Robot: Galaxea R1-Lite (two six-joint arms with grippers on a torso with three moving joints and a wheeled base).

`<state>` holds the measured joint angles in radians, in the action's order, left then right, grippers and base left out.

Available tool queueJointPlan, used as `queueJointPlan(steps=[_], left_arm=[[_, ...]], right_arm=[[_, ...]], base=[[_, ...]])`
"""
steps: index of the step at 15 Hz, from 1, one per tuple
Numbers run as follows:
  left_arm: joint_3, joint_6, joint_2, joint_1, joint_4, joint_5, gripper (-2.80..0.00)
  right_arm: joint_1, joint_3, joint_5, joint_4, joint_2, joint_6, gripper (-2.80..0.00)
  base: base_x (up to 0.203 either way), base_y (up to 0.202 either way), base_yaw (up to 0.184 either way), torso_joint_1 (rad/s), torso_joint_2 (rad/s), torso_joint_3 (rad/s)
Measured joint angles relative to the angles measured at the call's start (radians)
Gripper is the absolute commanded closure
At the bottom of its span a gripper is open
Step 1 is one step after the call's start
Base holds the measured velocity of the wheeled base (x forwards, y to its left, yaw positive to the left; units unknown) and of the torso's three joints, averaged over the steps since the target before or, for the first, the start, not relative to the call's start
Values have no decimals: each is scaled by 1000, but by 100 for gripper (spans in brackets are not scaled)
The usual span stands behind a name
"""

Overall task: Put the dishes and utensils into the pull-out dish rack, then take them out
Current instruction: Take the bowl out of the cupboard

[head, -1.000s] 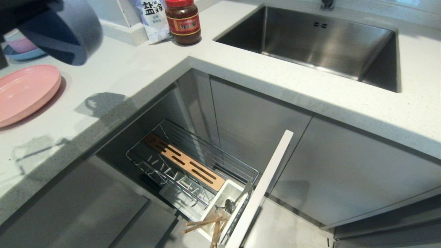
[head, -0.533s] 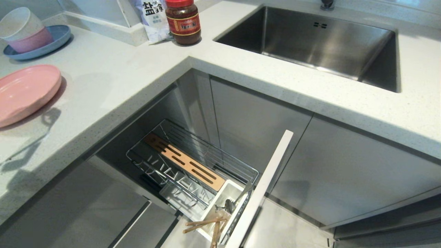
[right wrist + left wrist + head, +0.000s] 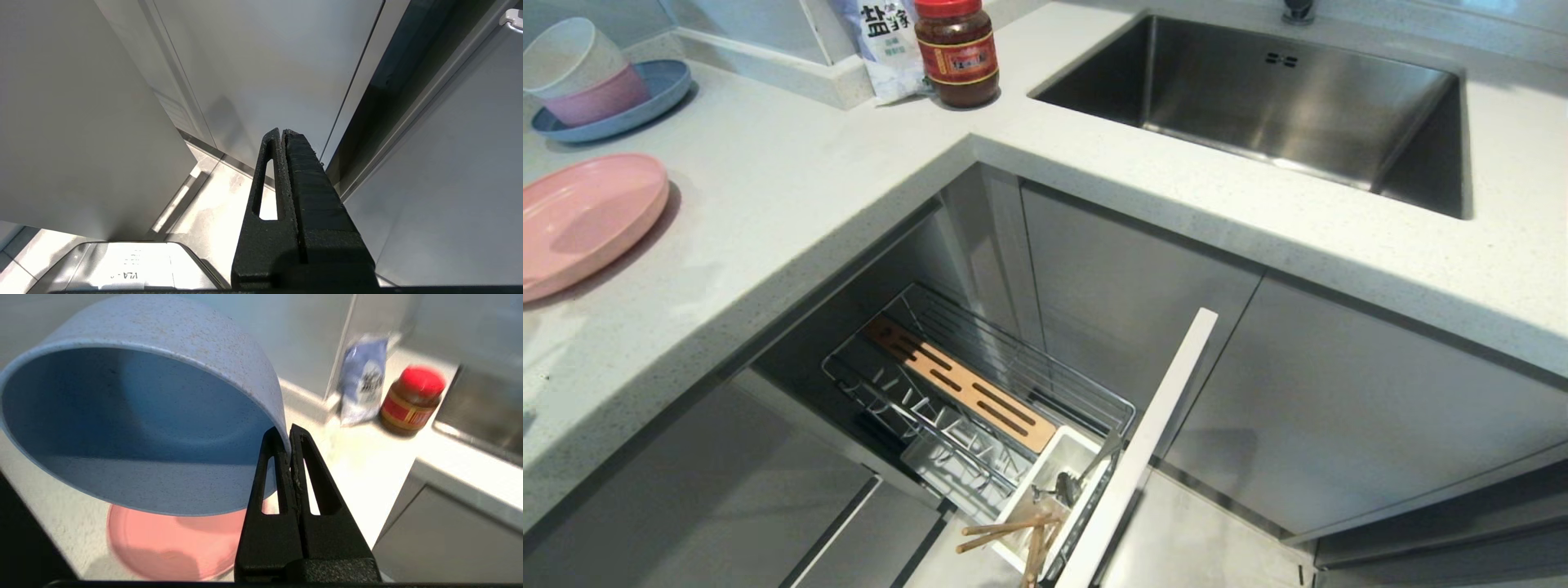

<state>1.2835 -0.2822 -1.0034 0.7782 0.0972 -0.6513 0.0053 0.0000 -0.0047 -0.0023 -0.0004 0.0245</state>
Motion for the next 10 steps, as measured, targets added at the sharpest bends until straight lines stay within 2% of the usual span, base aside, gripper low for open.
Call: queueJointPlan(steps=[1, 4, 7, 10], left_arm=[[29, 7, -28, 24, -32, -33, 0], [170, 95, -123, 46, -234, -37, 0], [293, 229, -216, 38, -485, 2, 0], [362, 335, -285, 6, -647, 64, 0]], right_arm=[[0, 0, 0, 0, 0, 0, 0], [0, 0, 0, 0, 0, 0, 0], [0, 0, 0, 0, 0, 0, 0], [0, 0, 0, 0, 0, 0, 0]], base=[[0, 0, 0, 0, 0, 0], [0, 0, 0, 0, 0, 0], [0, 0, 0, 0, 0, 0], [0, 0, 0, 0, 0, 0]])
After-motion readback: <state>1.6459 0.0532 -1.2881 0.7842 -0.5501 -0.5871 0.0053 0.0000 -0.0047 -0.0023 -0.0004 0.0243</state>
